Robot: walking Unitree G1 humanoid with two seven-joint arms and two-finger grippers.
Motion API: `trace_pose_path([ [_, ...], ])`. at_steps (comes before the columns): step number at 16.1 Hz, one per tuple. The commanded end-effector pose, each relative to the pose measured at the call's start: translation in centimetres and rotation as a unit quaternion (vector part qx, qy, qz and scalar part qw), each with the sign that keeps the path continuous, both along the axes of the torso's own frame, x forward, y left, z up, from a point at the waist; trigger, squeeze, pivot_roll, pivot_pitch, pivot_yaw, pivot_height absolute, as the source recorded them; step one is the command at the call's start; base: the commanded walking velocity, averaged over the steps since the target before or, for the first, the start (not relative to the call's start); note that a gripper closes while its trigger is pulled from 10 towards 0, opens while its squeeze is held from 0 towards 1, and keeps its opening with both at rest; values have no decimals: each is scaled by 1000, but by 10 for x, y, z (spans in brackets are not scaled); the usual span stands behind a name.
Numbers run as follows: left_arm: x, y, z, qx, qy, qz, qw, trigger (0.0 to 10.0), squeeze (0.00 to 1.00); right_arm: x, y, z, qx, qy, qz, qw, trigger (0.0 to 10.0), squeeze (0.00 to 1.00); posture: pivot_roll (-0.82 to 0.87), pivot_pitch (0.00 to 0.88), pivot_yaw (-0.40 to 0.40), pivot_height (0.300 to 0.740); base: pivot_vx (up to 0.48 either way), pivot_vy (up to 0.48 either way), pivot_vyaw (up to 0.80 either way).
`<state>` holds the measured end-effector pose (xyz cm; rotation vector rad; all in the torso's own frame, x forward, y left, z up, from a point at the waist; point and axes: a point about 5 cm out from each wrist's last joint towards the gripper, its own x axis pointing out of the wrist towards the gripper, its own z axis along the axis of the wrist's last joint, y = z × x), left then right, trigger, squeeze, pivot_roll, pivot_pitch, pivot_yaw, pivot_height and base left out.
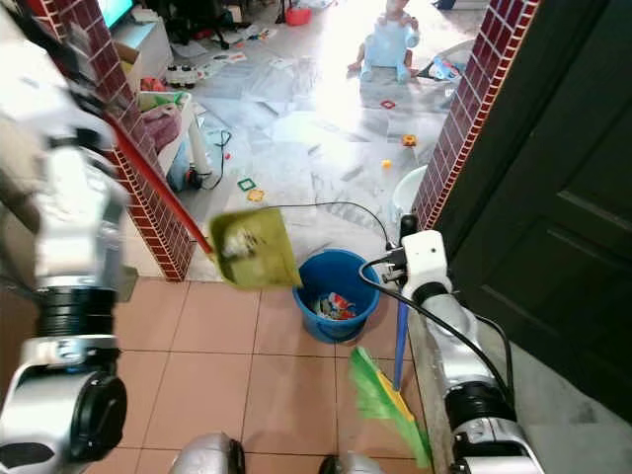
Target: Sweep floor
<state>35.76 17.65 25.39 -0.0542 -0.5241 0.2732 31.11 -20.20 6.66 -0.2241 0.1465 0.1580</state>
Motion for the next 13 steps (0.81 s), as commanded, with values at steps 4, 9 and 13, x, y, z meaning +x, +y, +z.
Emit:
trace_pose_path([
  [4,15,-24,25,10,-58,-35,998,10000,0,-15,-12,-8,7,22,-38,999,10000,0,-239,5,90,740,0,0,0],
  [9,31,-56,39,20,-76,-68,995,10000,0,-42,-18,-16,5,29,-61,998,10000,0,-290,29,128,740,0,0,0],
  [13,27,-106,23,85,-79,-134,984,10000,0,-47,-13,-8,3,22,-57,998,10000,0,-298,53,127,740,0,0,0],
])
